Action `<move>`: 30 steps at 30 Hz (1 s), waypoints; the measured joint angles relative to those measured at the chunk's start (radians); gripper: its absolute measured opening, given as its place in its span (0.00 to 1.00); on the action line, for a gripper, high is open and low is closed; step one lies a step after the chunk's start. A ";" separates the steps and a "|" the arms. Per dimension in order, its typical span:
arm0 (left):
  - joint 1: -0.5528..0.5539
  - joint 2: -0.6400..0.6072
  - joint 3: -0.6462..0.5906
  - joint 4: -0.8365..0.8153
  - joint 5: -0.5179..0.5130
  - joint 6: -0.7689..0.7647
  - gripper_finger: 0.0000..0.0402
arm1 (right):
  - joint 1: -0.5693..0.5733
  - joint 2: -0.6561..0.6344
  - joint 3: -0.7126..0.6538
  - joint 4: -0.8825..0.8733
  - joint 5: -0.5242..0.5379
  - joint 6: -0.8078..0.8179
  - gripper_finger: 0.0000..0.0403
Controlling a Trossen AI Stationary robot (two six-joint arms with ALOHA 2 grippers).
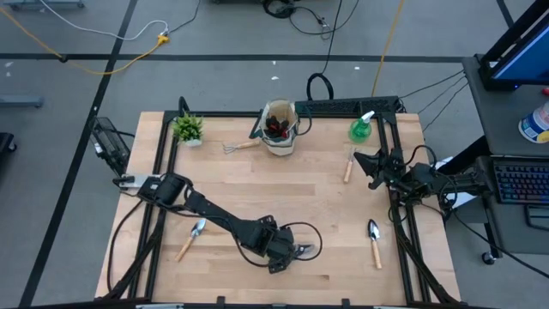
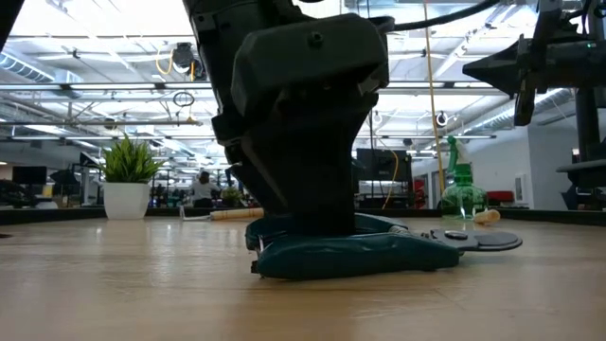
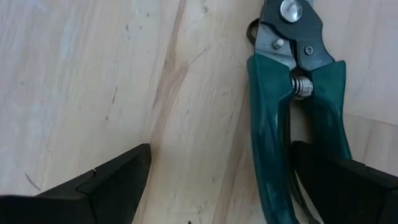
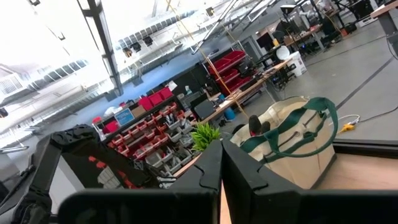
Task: Pick & Place Garden tools in Gardening bag
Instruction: Put the green scissors into the green gardening bag
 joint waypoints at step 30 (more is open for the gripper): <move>0.049 0.006 -0.002 0.084 0.058 -0.026 0.13 | 0.000 0.000 0.000 -0.016 0.003 -0.001 0.00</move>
